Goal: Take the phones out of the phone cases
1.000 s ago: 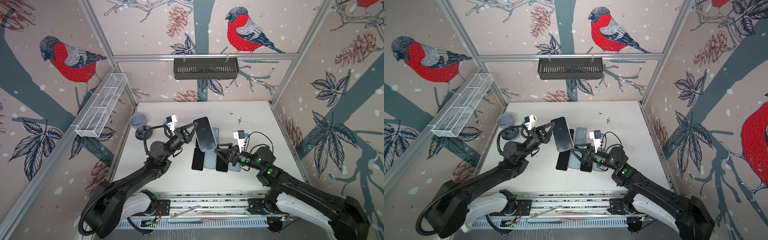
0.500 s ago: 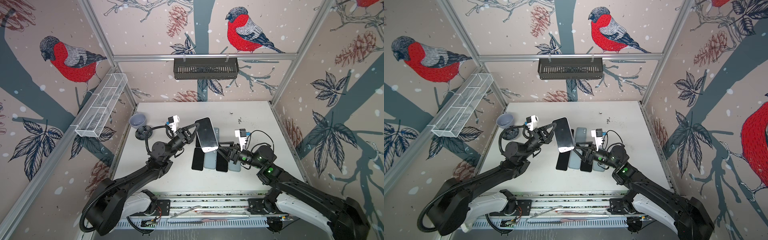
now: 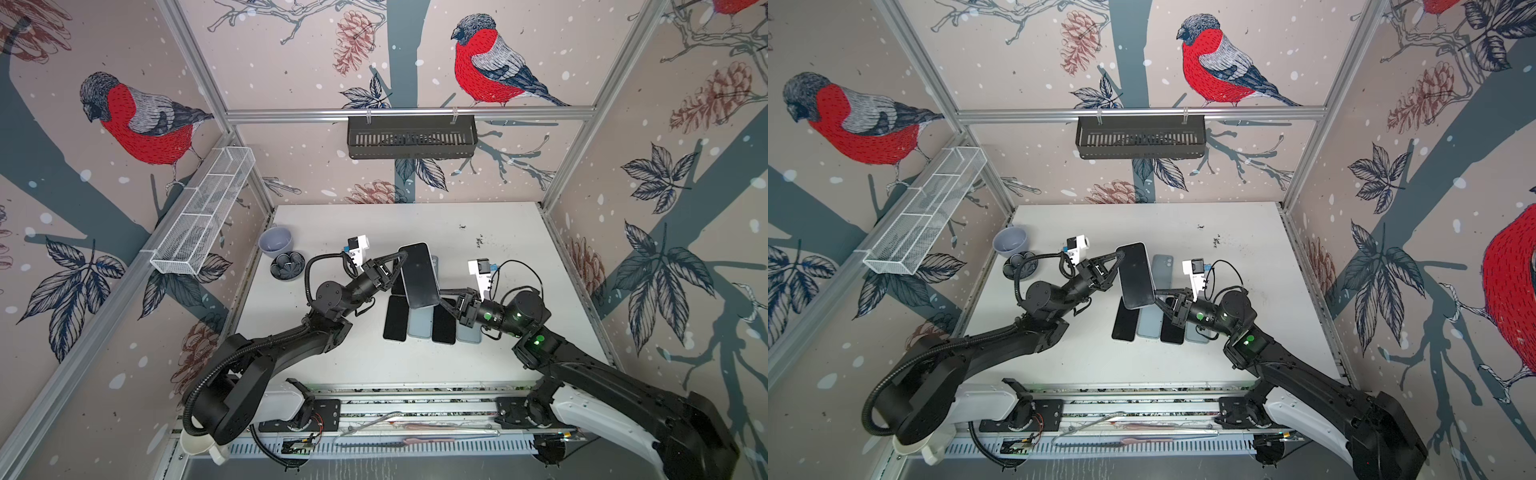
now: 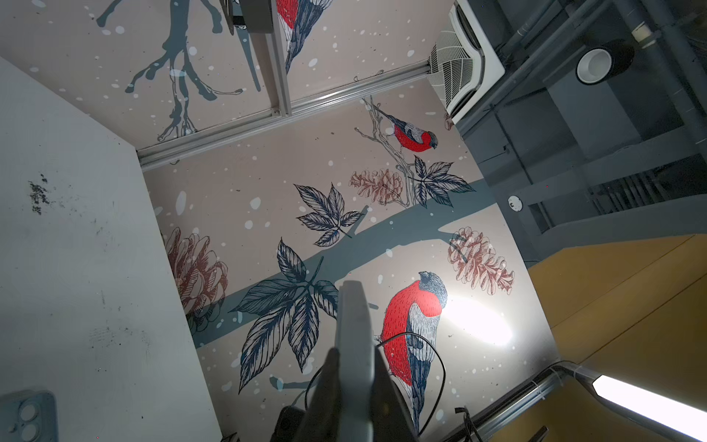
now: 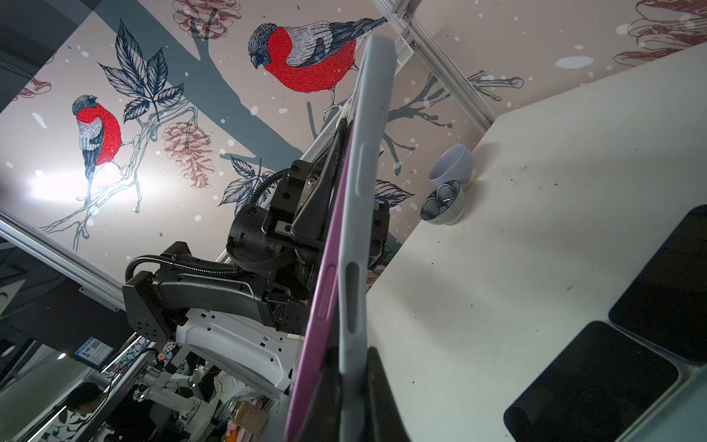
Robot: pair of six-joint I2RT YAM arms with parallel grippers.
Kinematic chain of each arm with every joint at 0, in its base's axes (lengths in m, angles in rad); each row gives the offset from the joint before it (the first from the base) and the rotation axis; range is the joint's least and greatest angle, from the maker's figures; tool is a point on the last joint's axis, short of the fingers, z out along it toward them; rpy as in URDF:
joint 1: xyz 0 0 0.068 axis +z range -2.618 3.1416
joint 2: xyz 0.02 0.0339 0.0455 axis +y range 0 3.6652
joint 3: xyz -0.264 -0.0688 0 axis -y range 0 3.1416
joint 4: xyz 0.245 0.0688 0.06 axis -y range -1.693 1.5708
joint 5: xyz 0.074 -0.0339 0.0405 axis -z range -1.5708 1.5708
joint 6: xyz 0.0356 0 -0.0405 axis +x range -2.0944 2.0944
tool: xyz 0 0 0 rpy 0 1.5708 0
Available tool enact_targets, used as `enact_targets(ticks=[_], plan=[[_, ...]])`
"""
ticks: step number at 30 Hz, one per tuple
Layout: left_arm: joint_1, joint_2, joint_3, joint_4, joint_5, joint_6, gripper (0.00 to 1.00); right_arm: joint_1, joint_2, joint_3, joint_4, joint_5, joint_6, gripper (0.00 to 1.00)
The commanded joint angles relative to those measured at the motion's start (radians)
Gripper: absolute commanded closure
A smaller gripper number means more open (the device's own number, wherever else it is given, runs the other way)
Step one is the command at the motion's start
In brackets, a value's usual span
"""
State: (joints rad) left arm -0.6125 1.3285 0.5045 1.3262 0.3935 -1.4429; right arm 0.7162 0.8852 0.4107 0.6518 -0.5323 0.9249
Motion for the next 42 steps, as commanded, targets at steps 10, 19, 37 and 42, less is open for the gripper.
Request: enact_targets(ticks=[10, 19, 37, 42], plan=[[0.006, 0.085, 0.135, -0.314, -0.035, 0.333, 0.18, -0.191, -0.042, -0.013, -0.294, 0.060, 0.087, 1.00], [-0.222, 0.042, 0.382, -0.981, -0.305, 0.985, 0.02, -0.330, -0.098, -0.039, -0.379, 0.080, 0.064, 1.00], [-0.483, 0.212, 0.556, -1.235, -0.575, 1.477, 0.23, -0.368, -0.050, -0.071, -0.336, 0.005, 0.069, 1.00], [-0.484, 0.247, 0.568, -1.208, -0.577, 1.495, 0.27, -0.365, -0.076, -0.084, -0.339, 0.002, 0.073, 1.00]])
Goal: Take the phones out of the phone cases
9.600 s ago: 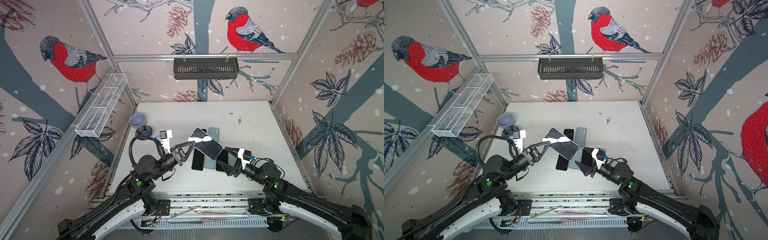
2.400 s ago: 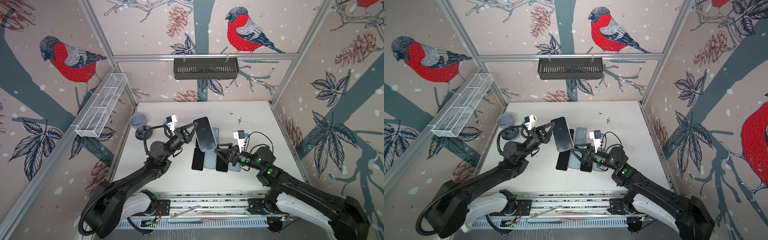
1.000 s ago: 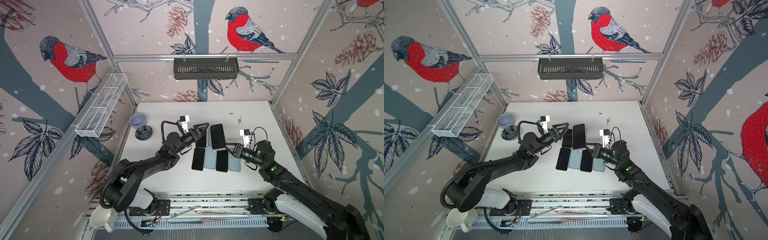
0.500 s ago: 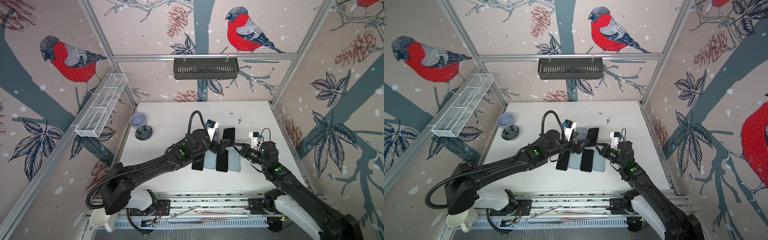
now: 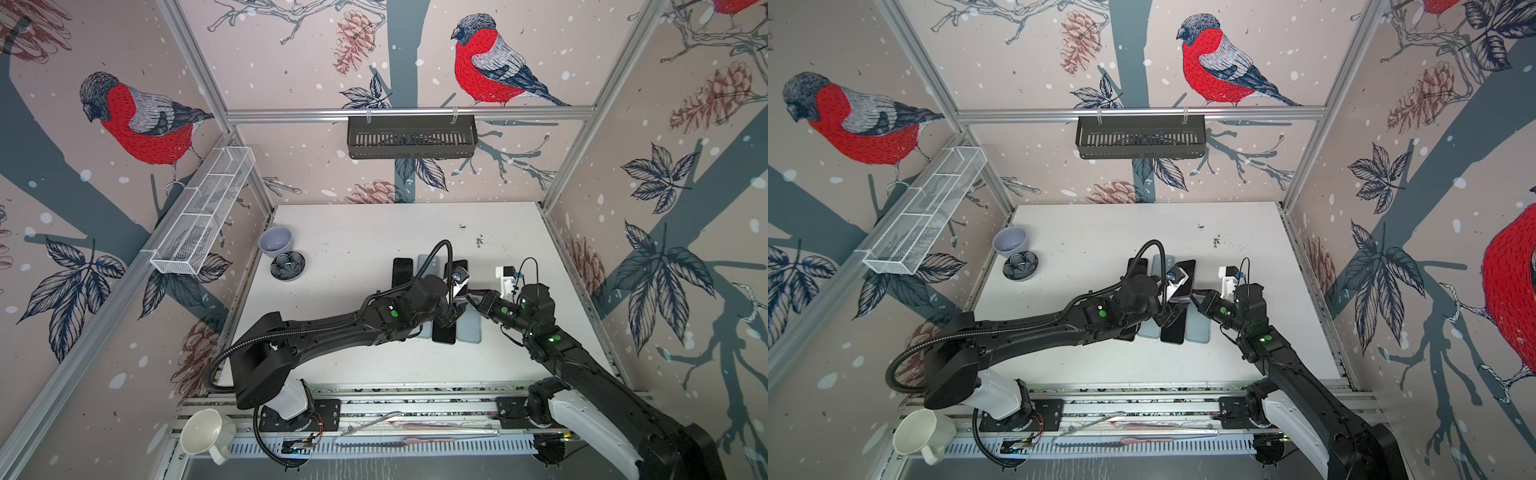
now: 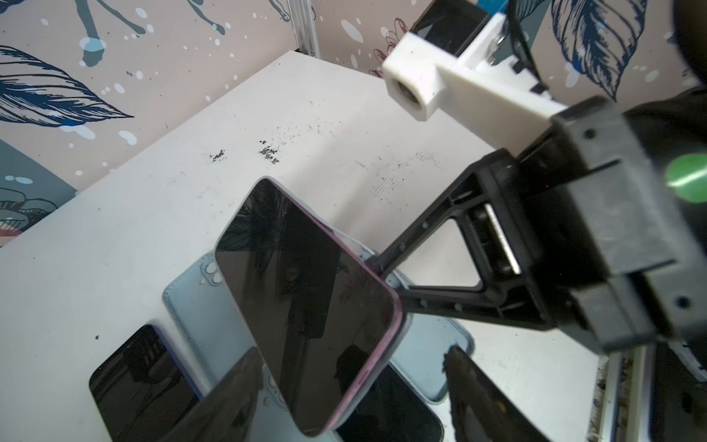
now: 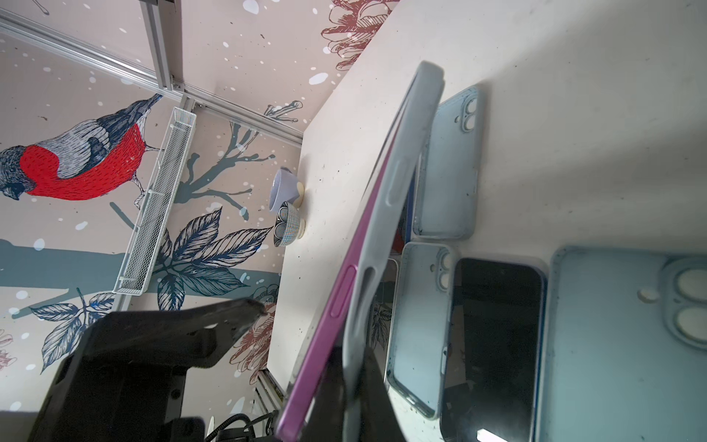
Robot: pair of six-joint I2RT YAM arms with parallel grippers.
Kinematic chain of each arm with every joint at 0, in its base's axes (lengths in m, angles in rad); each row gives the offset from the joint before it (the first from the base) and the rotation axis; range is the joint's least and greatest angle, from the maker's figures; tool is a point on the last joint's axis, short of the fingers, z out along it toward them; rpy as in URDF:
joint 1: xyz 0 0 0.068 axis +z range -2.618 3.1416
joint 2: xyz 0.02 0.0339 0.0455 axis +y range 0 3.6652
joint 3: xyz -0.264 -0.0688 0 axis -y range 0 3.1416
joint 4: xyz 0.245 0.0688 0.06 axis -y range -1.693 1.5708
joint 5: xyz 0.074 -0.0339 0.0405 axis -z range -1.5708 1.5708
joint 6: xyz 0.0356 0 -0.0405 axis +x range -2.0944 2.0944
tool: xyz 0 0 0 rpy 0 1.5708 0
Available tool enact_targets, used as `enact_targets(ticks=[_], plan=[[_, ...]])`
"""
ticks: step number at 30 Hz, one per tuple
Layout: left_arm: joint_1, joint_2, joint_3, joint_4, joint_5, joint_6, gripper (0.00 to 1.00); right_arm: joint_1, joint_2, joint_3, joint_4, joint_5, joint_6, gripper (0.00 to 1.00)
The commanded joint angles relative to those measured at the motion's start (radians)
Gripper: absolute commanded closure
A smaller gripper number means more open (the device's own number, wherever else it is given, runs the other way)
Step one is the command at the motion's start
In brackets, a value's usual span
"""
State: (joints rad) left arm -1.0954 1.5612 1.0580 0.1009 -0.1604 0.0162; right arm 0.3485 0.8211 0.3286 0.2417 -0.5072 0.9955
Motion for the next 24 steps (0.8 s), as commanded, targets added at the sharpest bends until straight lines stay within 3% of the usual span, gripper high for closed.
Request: enact_targets(ticks=[1, 7, 16, 24], plan=[[-0.001, 0.022, 0.019, 0.016, -0.031, 0.036, 0.28, 0.003, -0.014, -0.003, 0.071, -0.022, 0.003, 1.00], [-0.002, 0.047, 0.032, 0.044, -0.105, 0.049, 0.37, 0.009, -0.029, -0.012, 0.072, -0.028, 0.003, 1.00], [-0.023, 0.101, 0.062, 0.060, -0.141, 0.094, 0.62, 0.013, -0.076, -0.019, 0.045, -0.030, 0.005, 1.00], [-0.089, 0.142, 0.070, 0.114, -0.251, 0.169, 0.82, 0.011, -0.091, 0.003, 0.013, -0.033, 0.008, 1.00]])
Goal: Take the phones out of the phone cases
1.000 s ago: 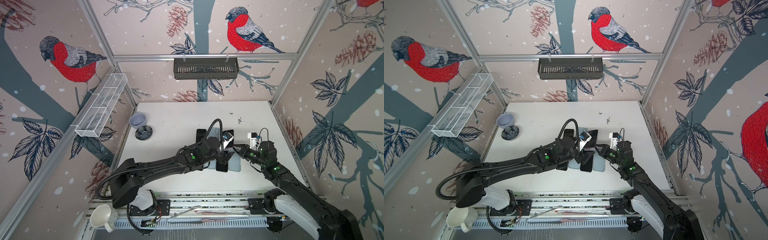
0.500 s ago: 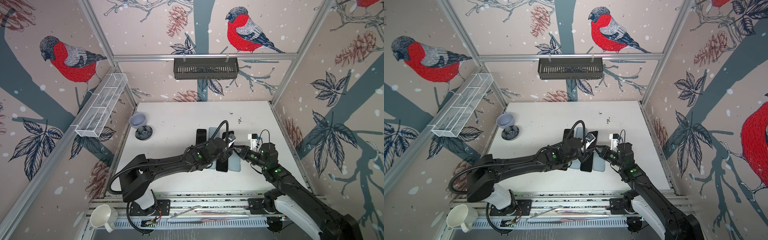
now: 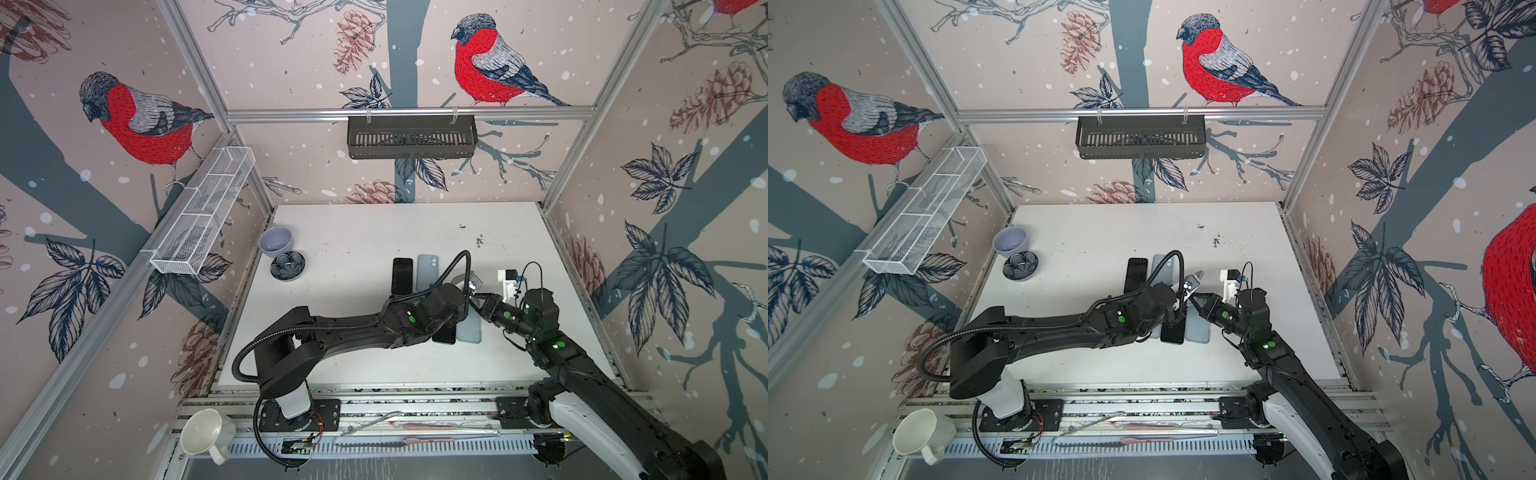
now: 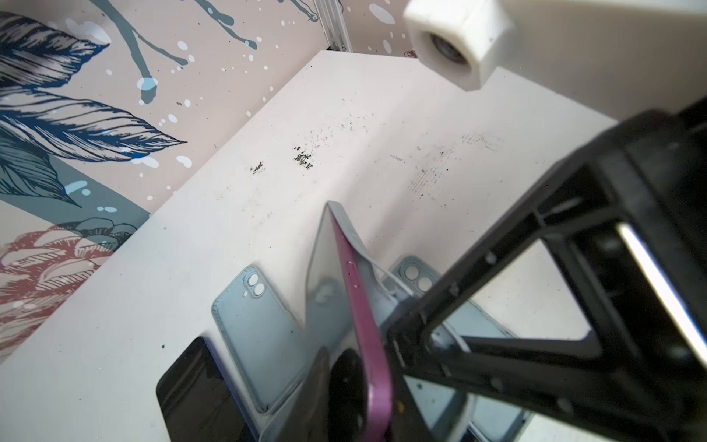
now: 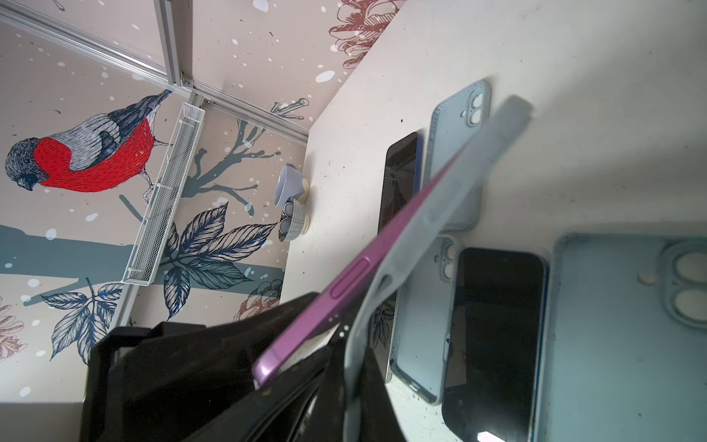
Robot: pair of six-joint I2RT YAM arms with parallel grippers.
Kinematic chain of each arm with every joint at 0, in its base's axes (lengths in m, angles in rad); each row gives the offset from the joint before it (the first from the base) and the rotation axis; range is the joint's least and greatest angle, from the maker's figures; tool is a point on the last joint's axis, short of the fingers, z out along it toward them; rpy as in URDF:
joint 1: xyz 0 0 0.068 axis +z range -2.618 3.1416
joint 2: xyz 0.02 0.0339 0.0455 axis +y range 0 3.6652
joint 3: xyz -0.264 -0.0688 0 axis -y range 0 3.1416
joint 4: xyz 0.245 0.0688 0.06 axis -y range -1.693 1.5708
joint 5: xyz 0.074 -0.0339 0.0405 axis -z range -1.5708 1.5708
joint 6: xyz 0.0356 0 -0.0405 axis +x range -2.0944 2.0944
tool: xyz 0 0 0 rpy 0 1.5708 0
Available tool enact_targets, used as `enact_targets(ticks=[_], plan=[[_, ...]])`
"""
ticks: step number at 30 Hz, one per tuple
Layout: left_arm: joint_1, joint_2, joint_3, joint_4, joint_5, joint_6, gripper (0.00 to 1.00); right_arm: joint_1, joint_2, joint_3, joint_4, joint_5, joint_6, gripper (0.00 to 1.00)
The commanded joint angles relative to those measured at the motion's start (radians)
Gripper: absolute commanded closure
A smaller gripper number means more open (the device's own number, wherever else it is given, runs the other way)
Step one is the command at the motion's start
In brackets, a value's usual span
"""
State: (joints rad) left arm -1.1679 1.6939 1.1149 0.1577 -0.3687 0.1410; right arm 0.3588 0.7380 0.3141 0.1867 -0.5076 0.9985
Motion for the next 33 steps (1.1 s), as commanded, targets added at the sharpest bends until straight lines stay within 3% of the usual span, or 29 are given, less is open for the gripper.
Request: enact_targets(ticks=[1, 5, 14, 33], plan=[[-0.024, 0.012, 0.013, 0.066, -0.064, 0.051, 0.85, 0.002, -0.009, 0.019, 0.065, -0.032, 0.004, 1.00], [-0.059, 0.018, 0.013, 0.106, -0.166, 0.092, 0.92, 0.000, -0.012, 0.025, 0.056, -0.035, 0.002, 1.00], [-0.073, 0.009, 0.013, 0.121, -0.182, 0.105, 1.00, 0.000, -0.022, 0.026, 0.039, -0.038, 0.002, 1.00], [-0.091, -0.111, -0.054, 0.201, -0.265, 0.160, 1.00, -0.038, -0.071, -0.025, 0.027, -0.028, 0.018, 1.00]])
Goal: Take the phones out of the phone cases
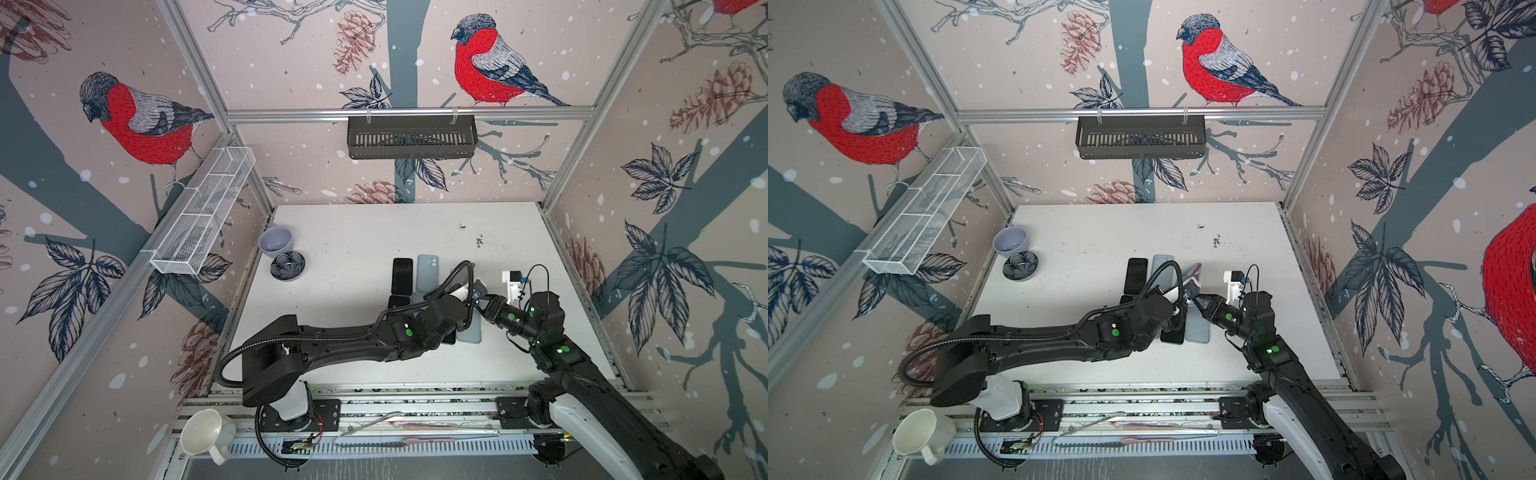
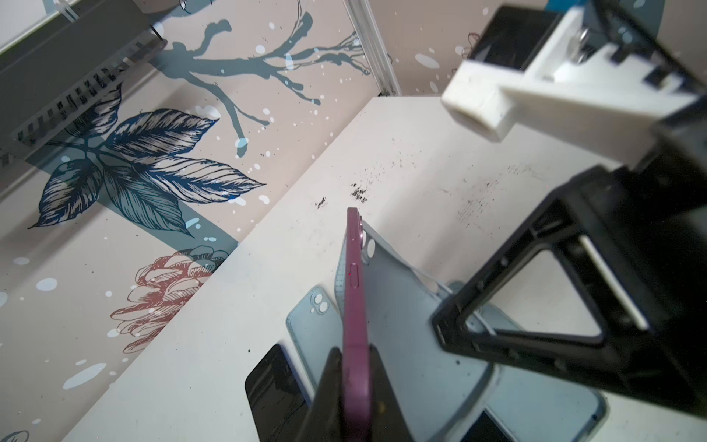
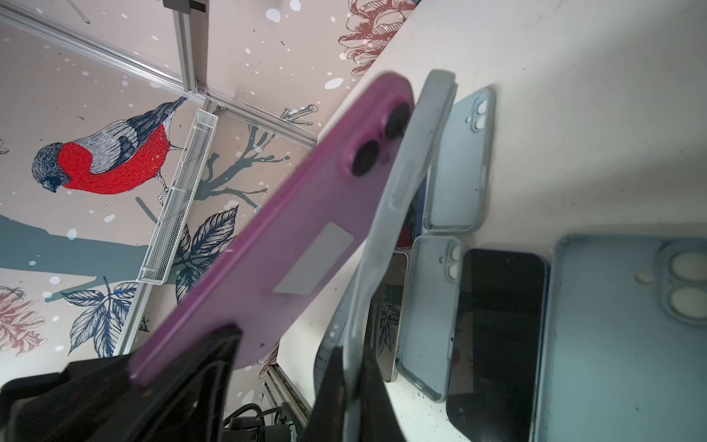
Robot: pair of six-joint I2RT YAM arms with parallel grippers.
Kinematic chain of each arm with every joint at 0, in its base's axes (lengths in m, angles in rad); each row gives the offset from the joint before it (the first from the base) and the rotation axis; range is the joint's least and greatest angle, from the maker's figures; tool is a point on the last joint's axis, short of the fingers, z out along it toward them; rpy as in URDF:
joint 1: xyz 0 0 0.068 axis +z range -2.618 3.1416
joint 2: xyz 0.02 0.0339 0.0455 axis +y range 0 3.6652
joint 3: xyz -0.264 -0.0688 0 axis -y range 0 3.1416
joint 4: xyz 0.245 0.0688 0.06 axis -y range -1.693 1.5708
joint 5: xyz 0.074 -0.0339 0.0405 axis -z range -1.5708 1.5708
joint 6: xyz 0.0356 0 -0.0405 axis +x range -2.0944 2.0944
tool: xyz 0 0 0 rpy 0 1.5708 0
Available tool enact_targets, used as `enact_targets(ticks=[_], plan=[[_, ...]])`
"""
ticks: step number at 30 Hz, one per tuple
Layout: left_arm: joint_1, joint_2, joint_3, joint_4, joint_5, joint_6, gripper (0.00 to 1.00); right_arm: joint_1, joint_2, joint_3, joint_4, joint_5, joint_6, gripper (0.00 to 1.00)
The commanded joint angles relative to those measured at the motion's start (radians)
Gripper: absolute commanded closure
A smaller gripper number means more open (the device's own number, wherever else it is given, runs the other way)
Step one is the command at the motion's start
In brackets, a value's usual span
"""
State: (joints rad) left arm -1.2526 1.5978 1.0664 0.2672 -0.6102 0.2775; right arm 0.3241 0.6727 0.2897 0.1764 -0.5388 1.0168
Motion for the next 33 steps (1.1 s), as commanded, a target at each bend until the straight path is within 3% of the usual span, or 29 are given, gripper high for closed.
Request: enact_targets(ticks=[1, 20, 33], plan=[[-0.009, -0.017, -0.009, 0.095, -0.030, 0.028, 1.00, -0.004, -0.008, -0.001, 0.038, 0.003, -0.001, 1.00], [-0.032, -0.072, -0.021, 0.113, -0.104, 0.097, 1.00, -0.047, -0.021, -0.020, -0.006, 0.002, -0.026, 1.00], [-0.048, -0.075, 0.035, 0.112, -0.220, 0.298, 1.00, -0.131, -0.068, 0.003, -0.169, -0.003, -0.095, 1.00]])
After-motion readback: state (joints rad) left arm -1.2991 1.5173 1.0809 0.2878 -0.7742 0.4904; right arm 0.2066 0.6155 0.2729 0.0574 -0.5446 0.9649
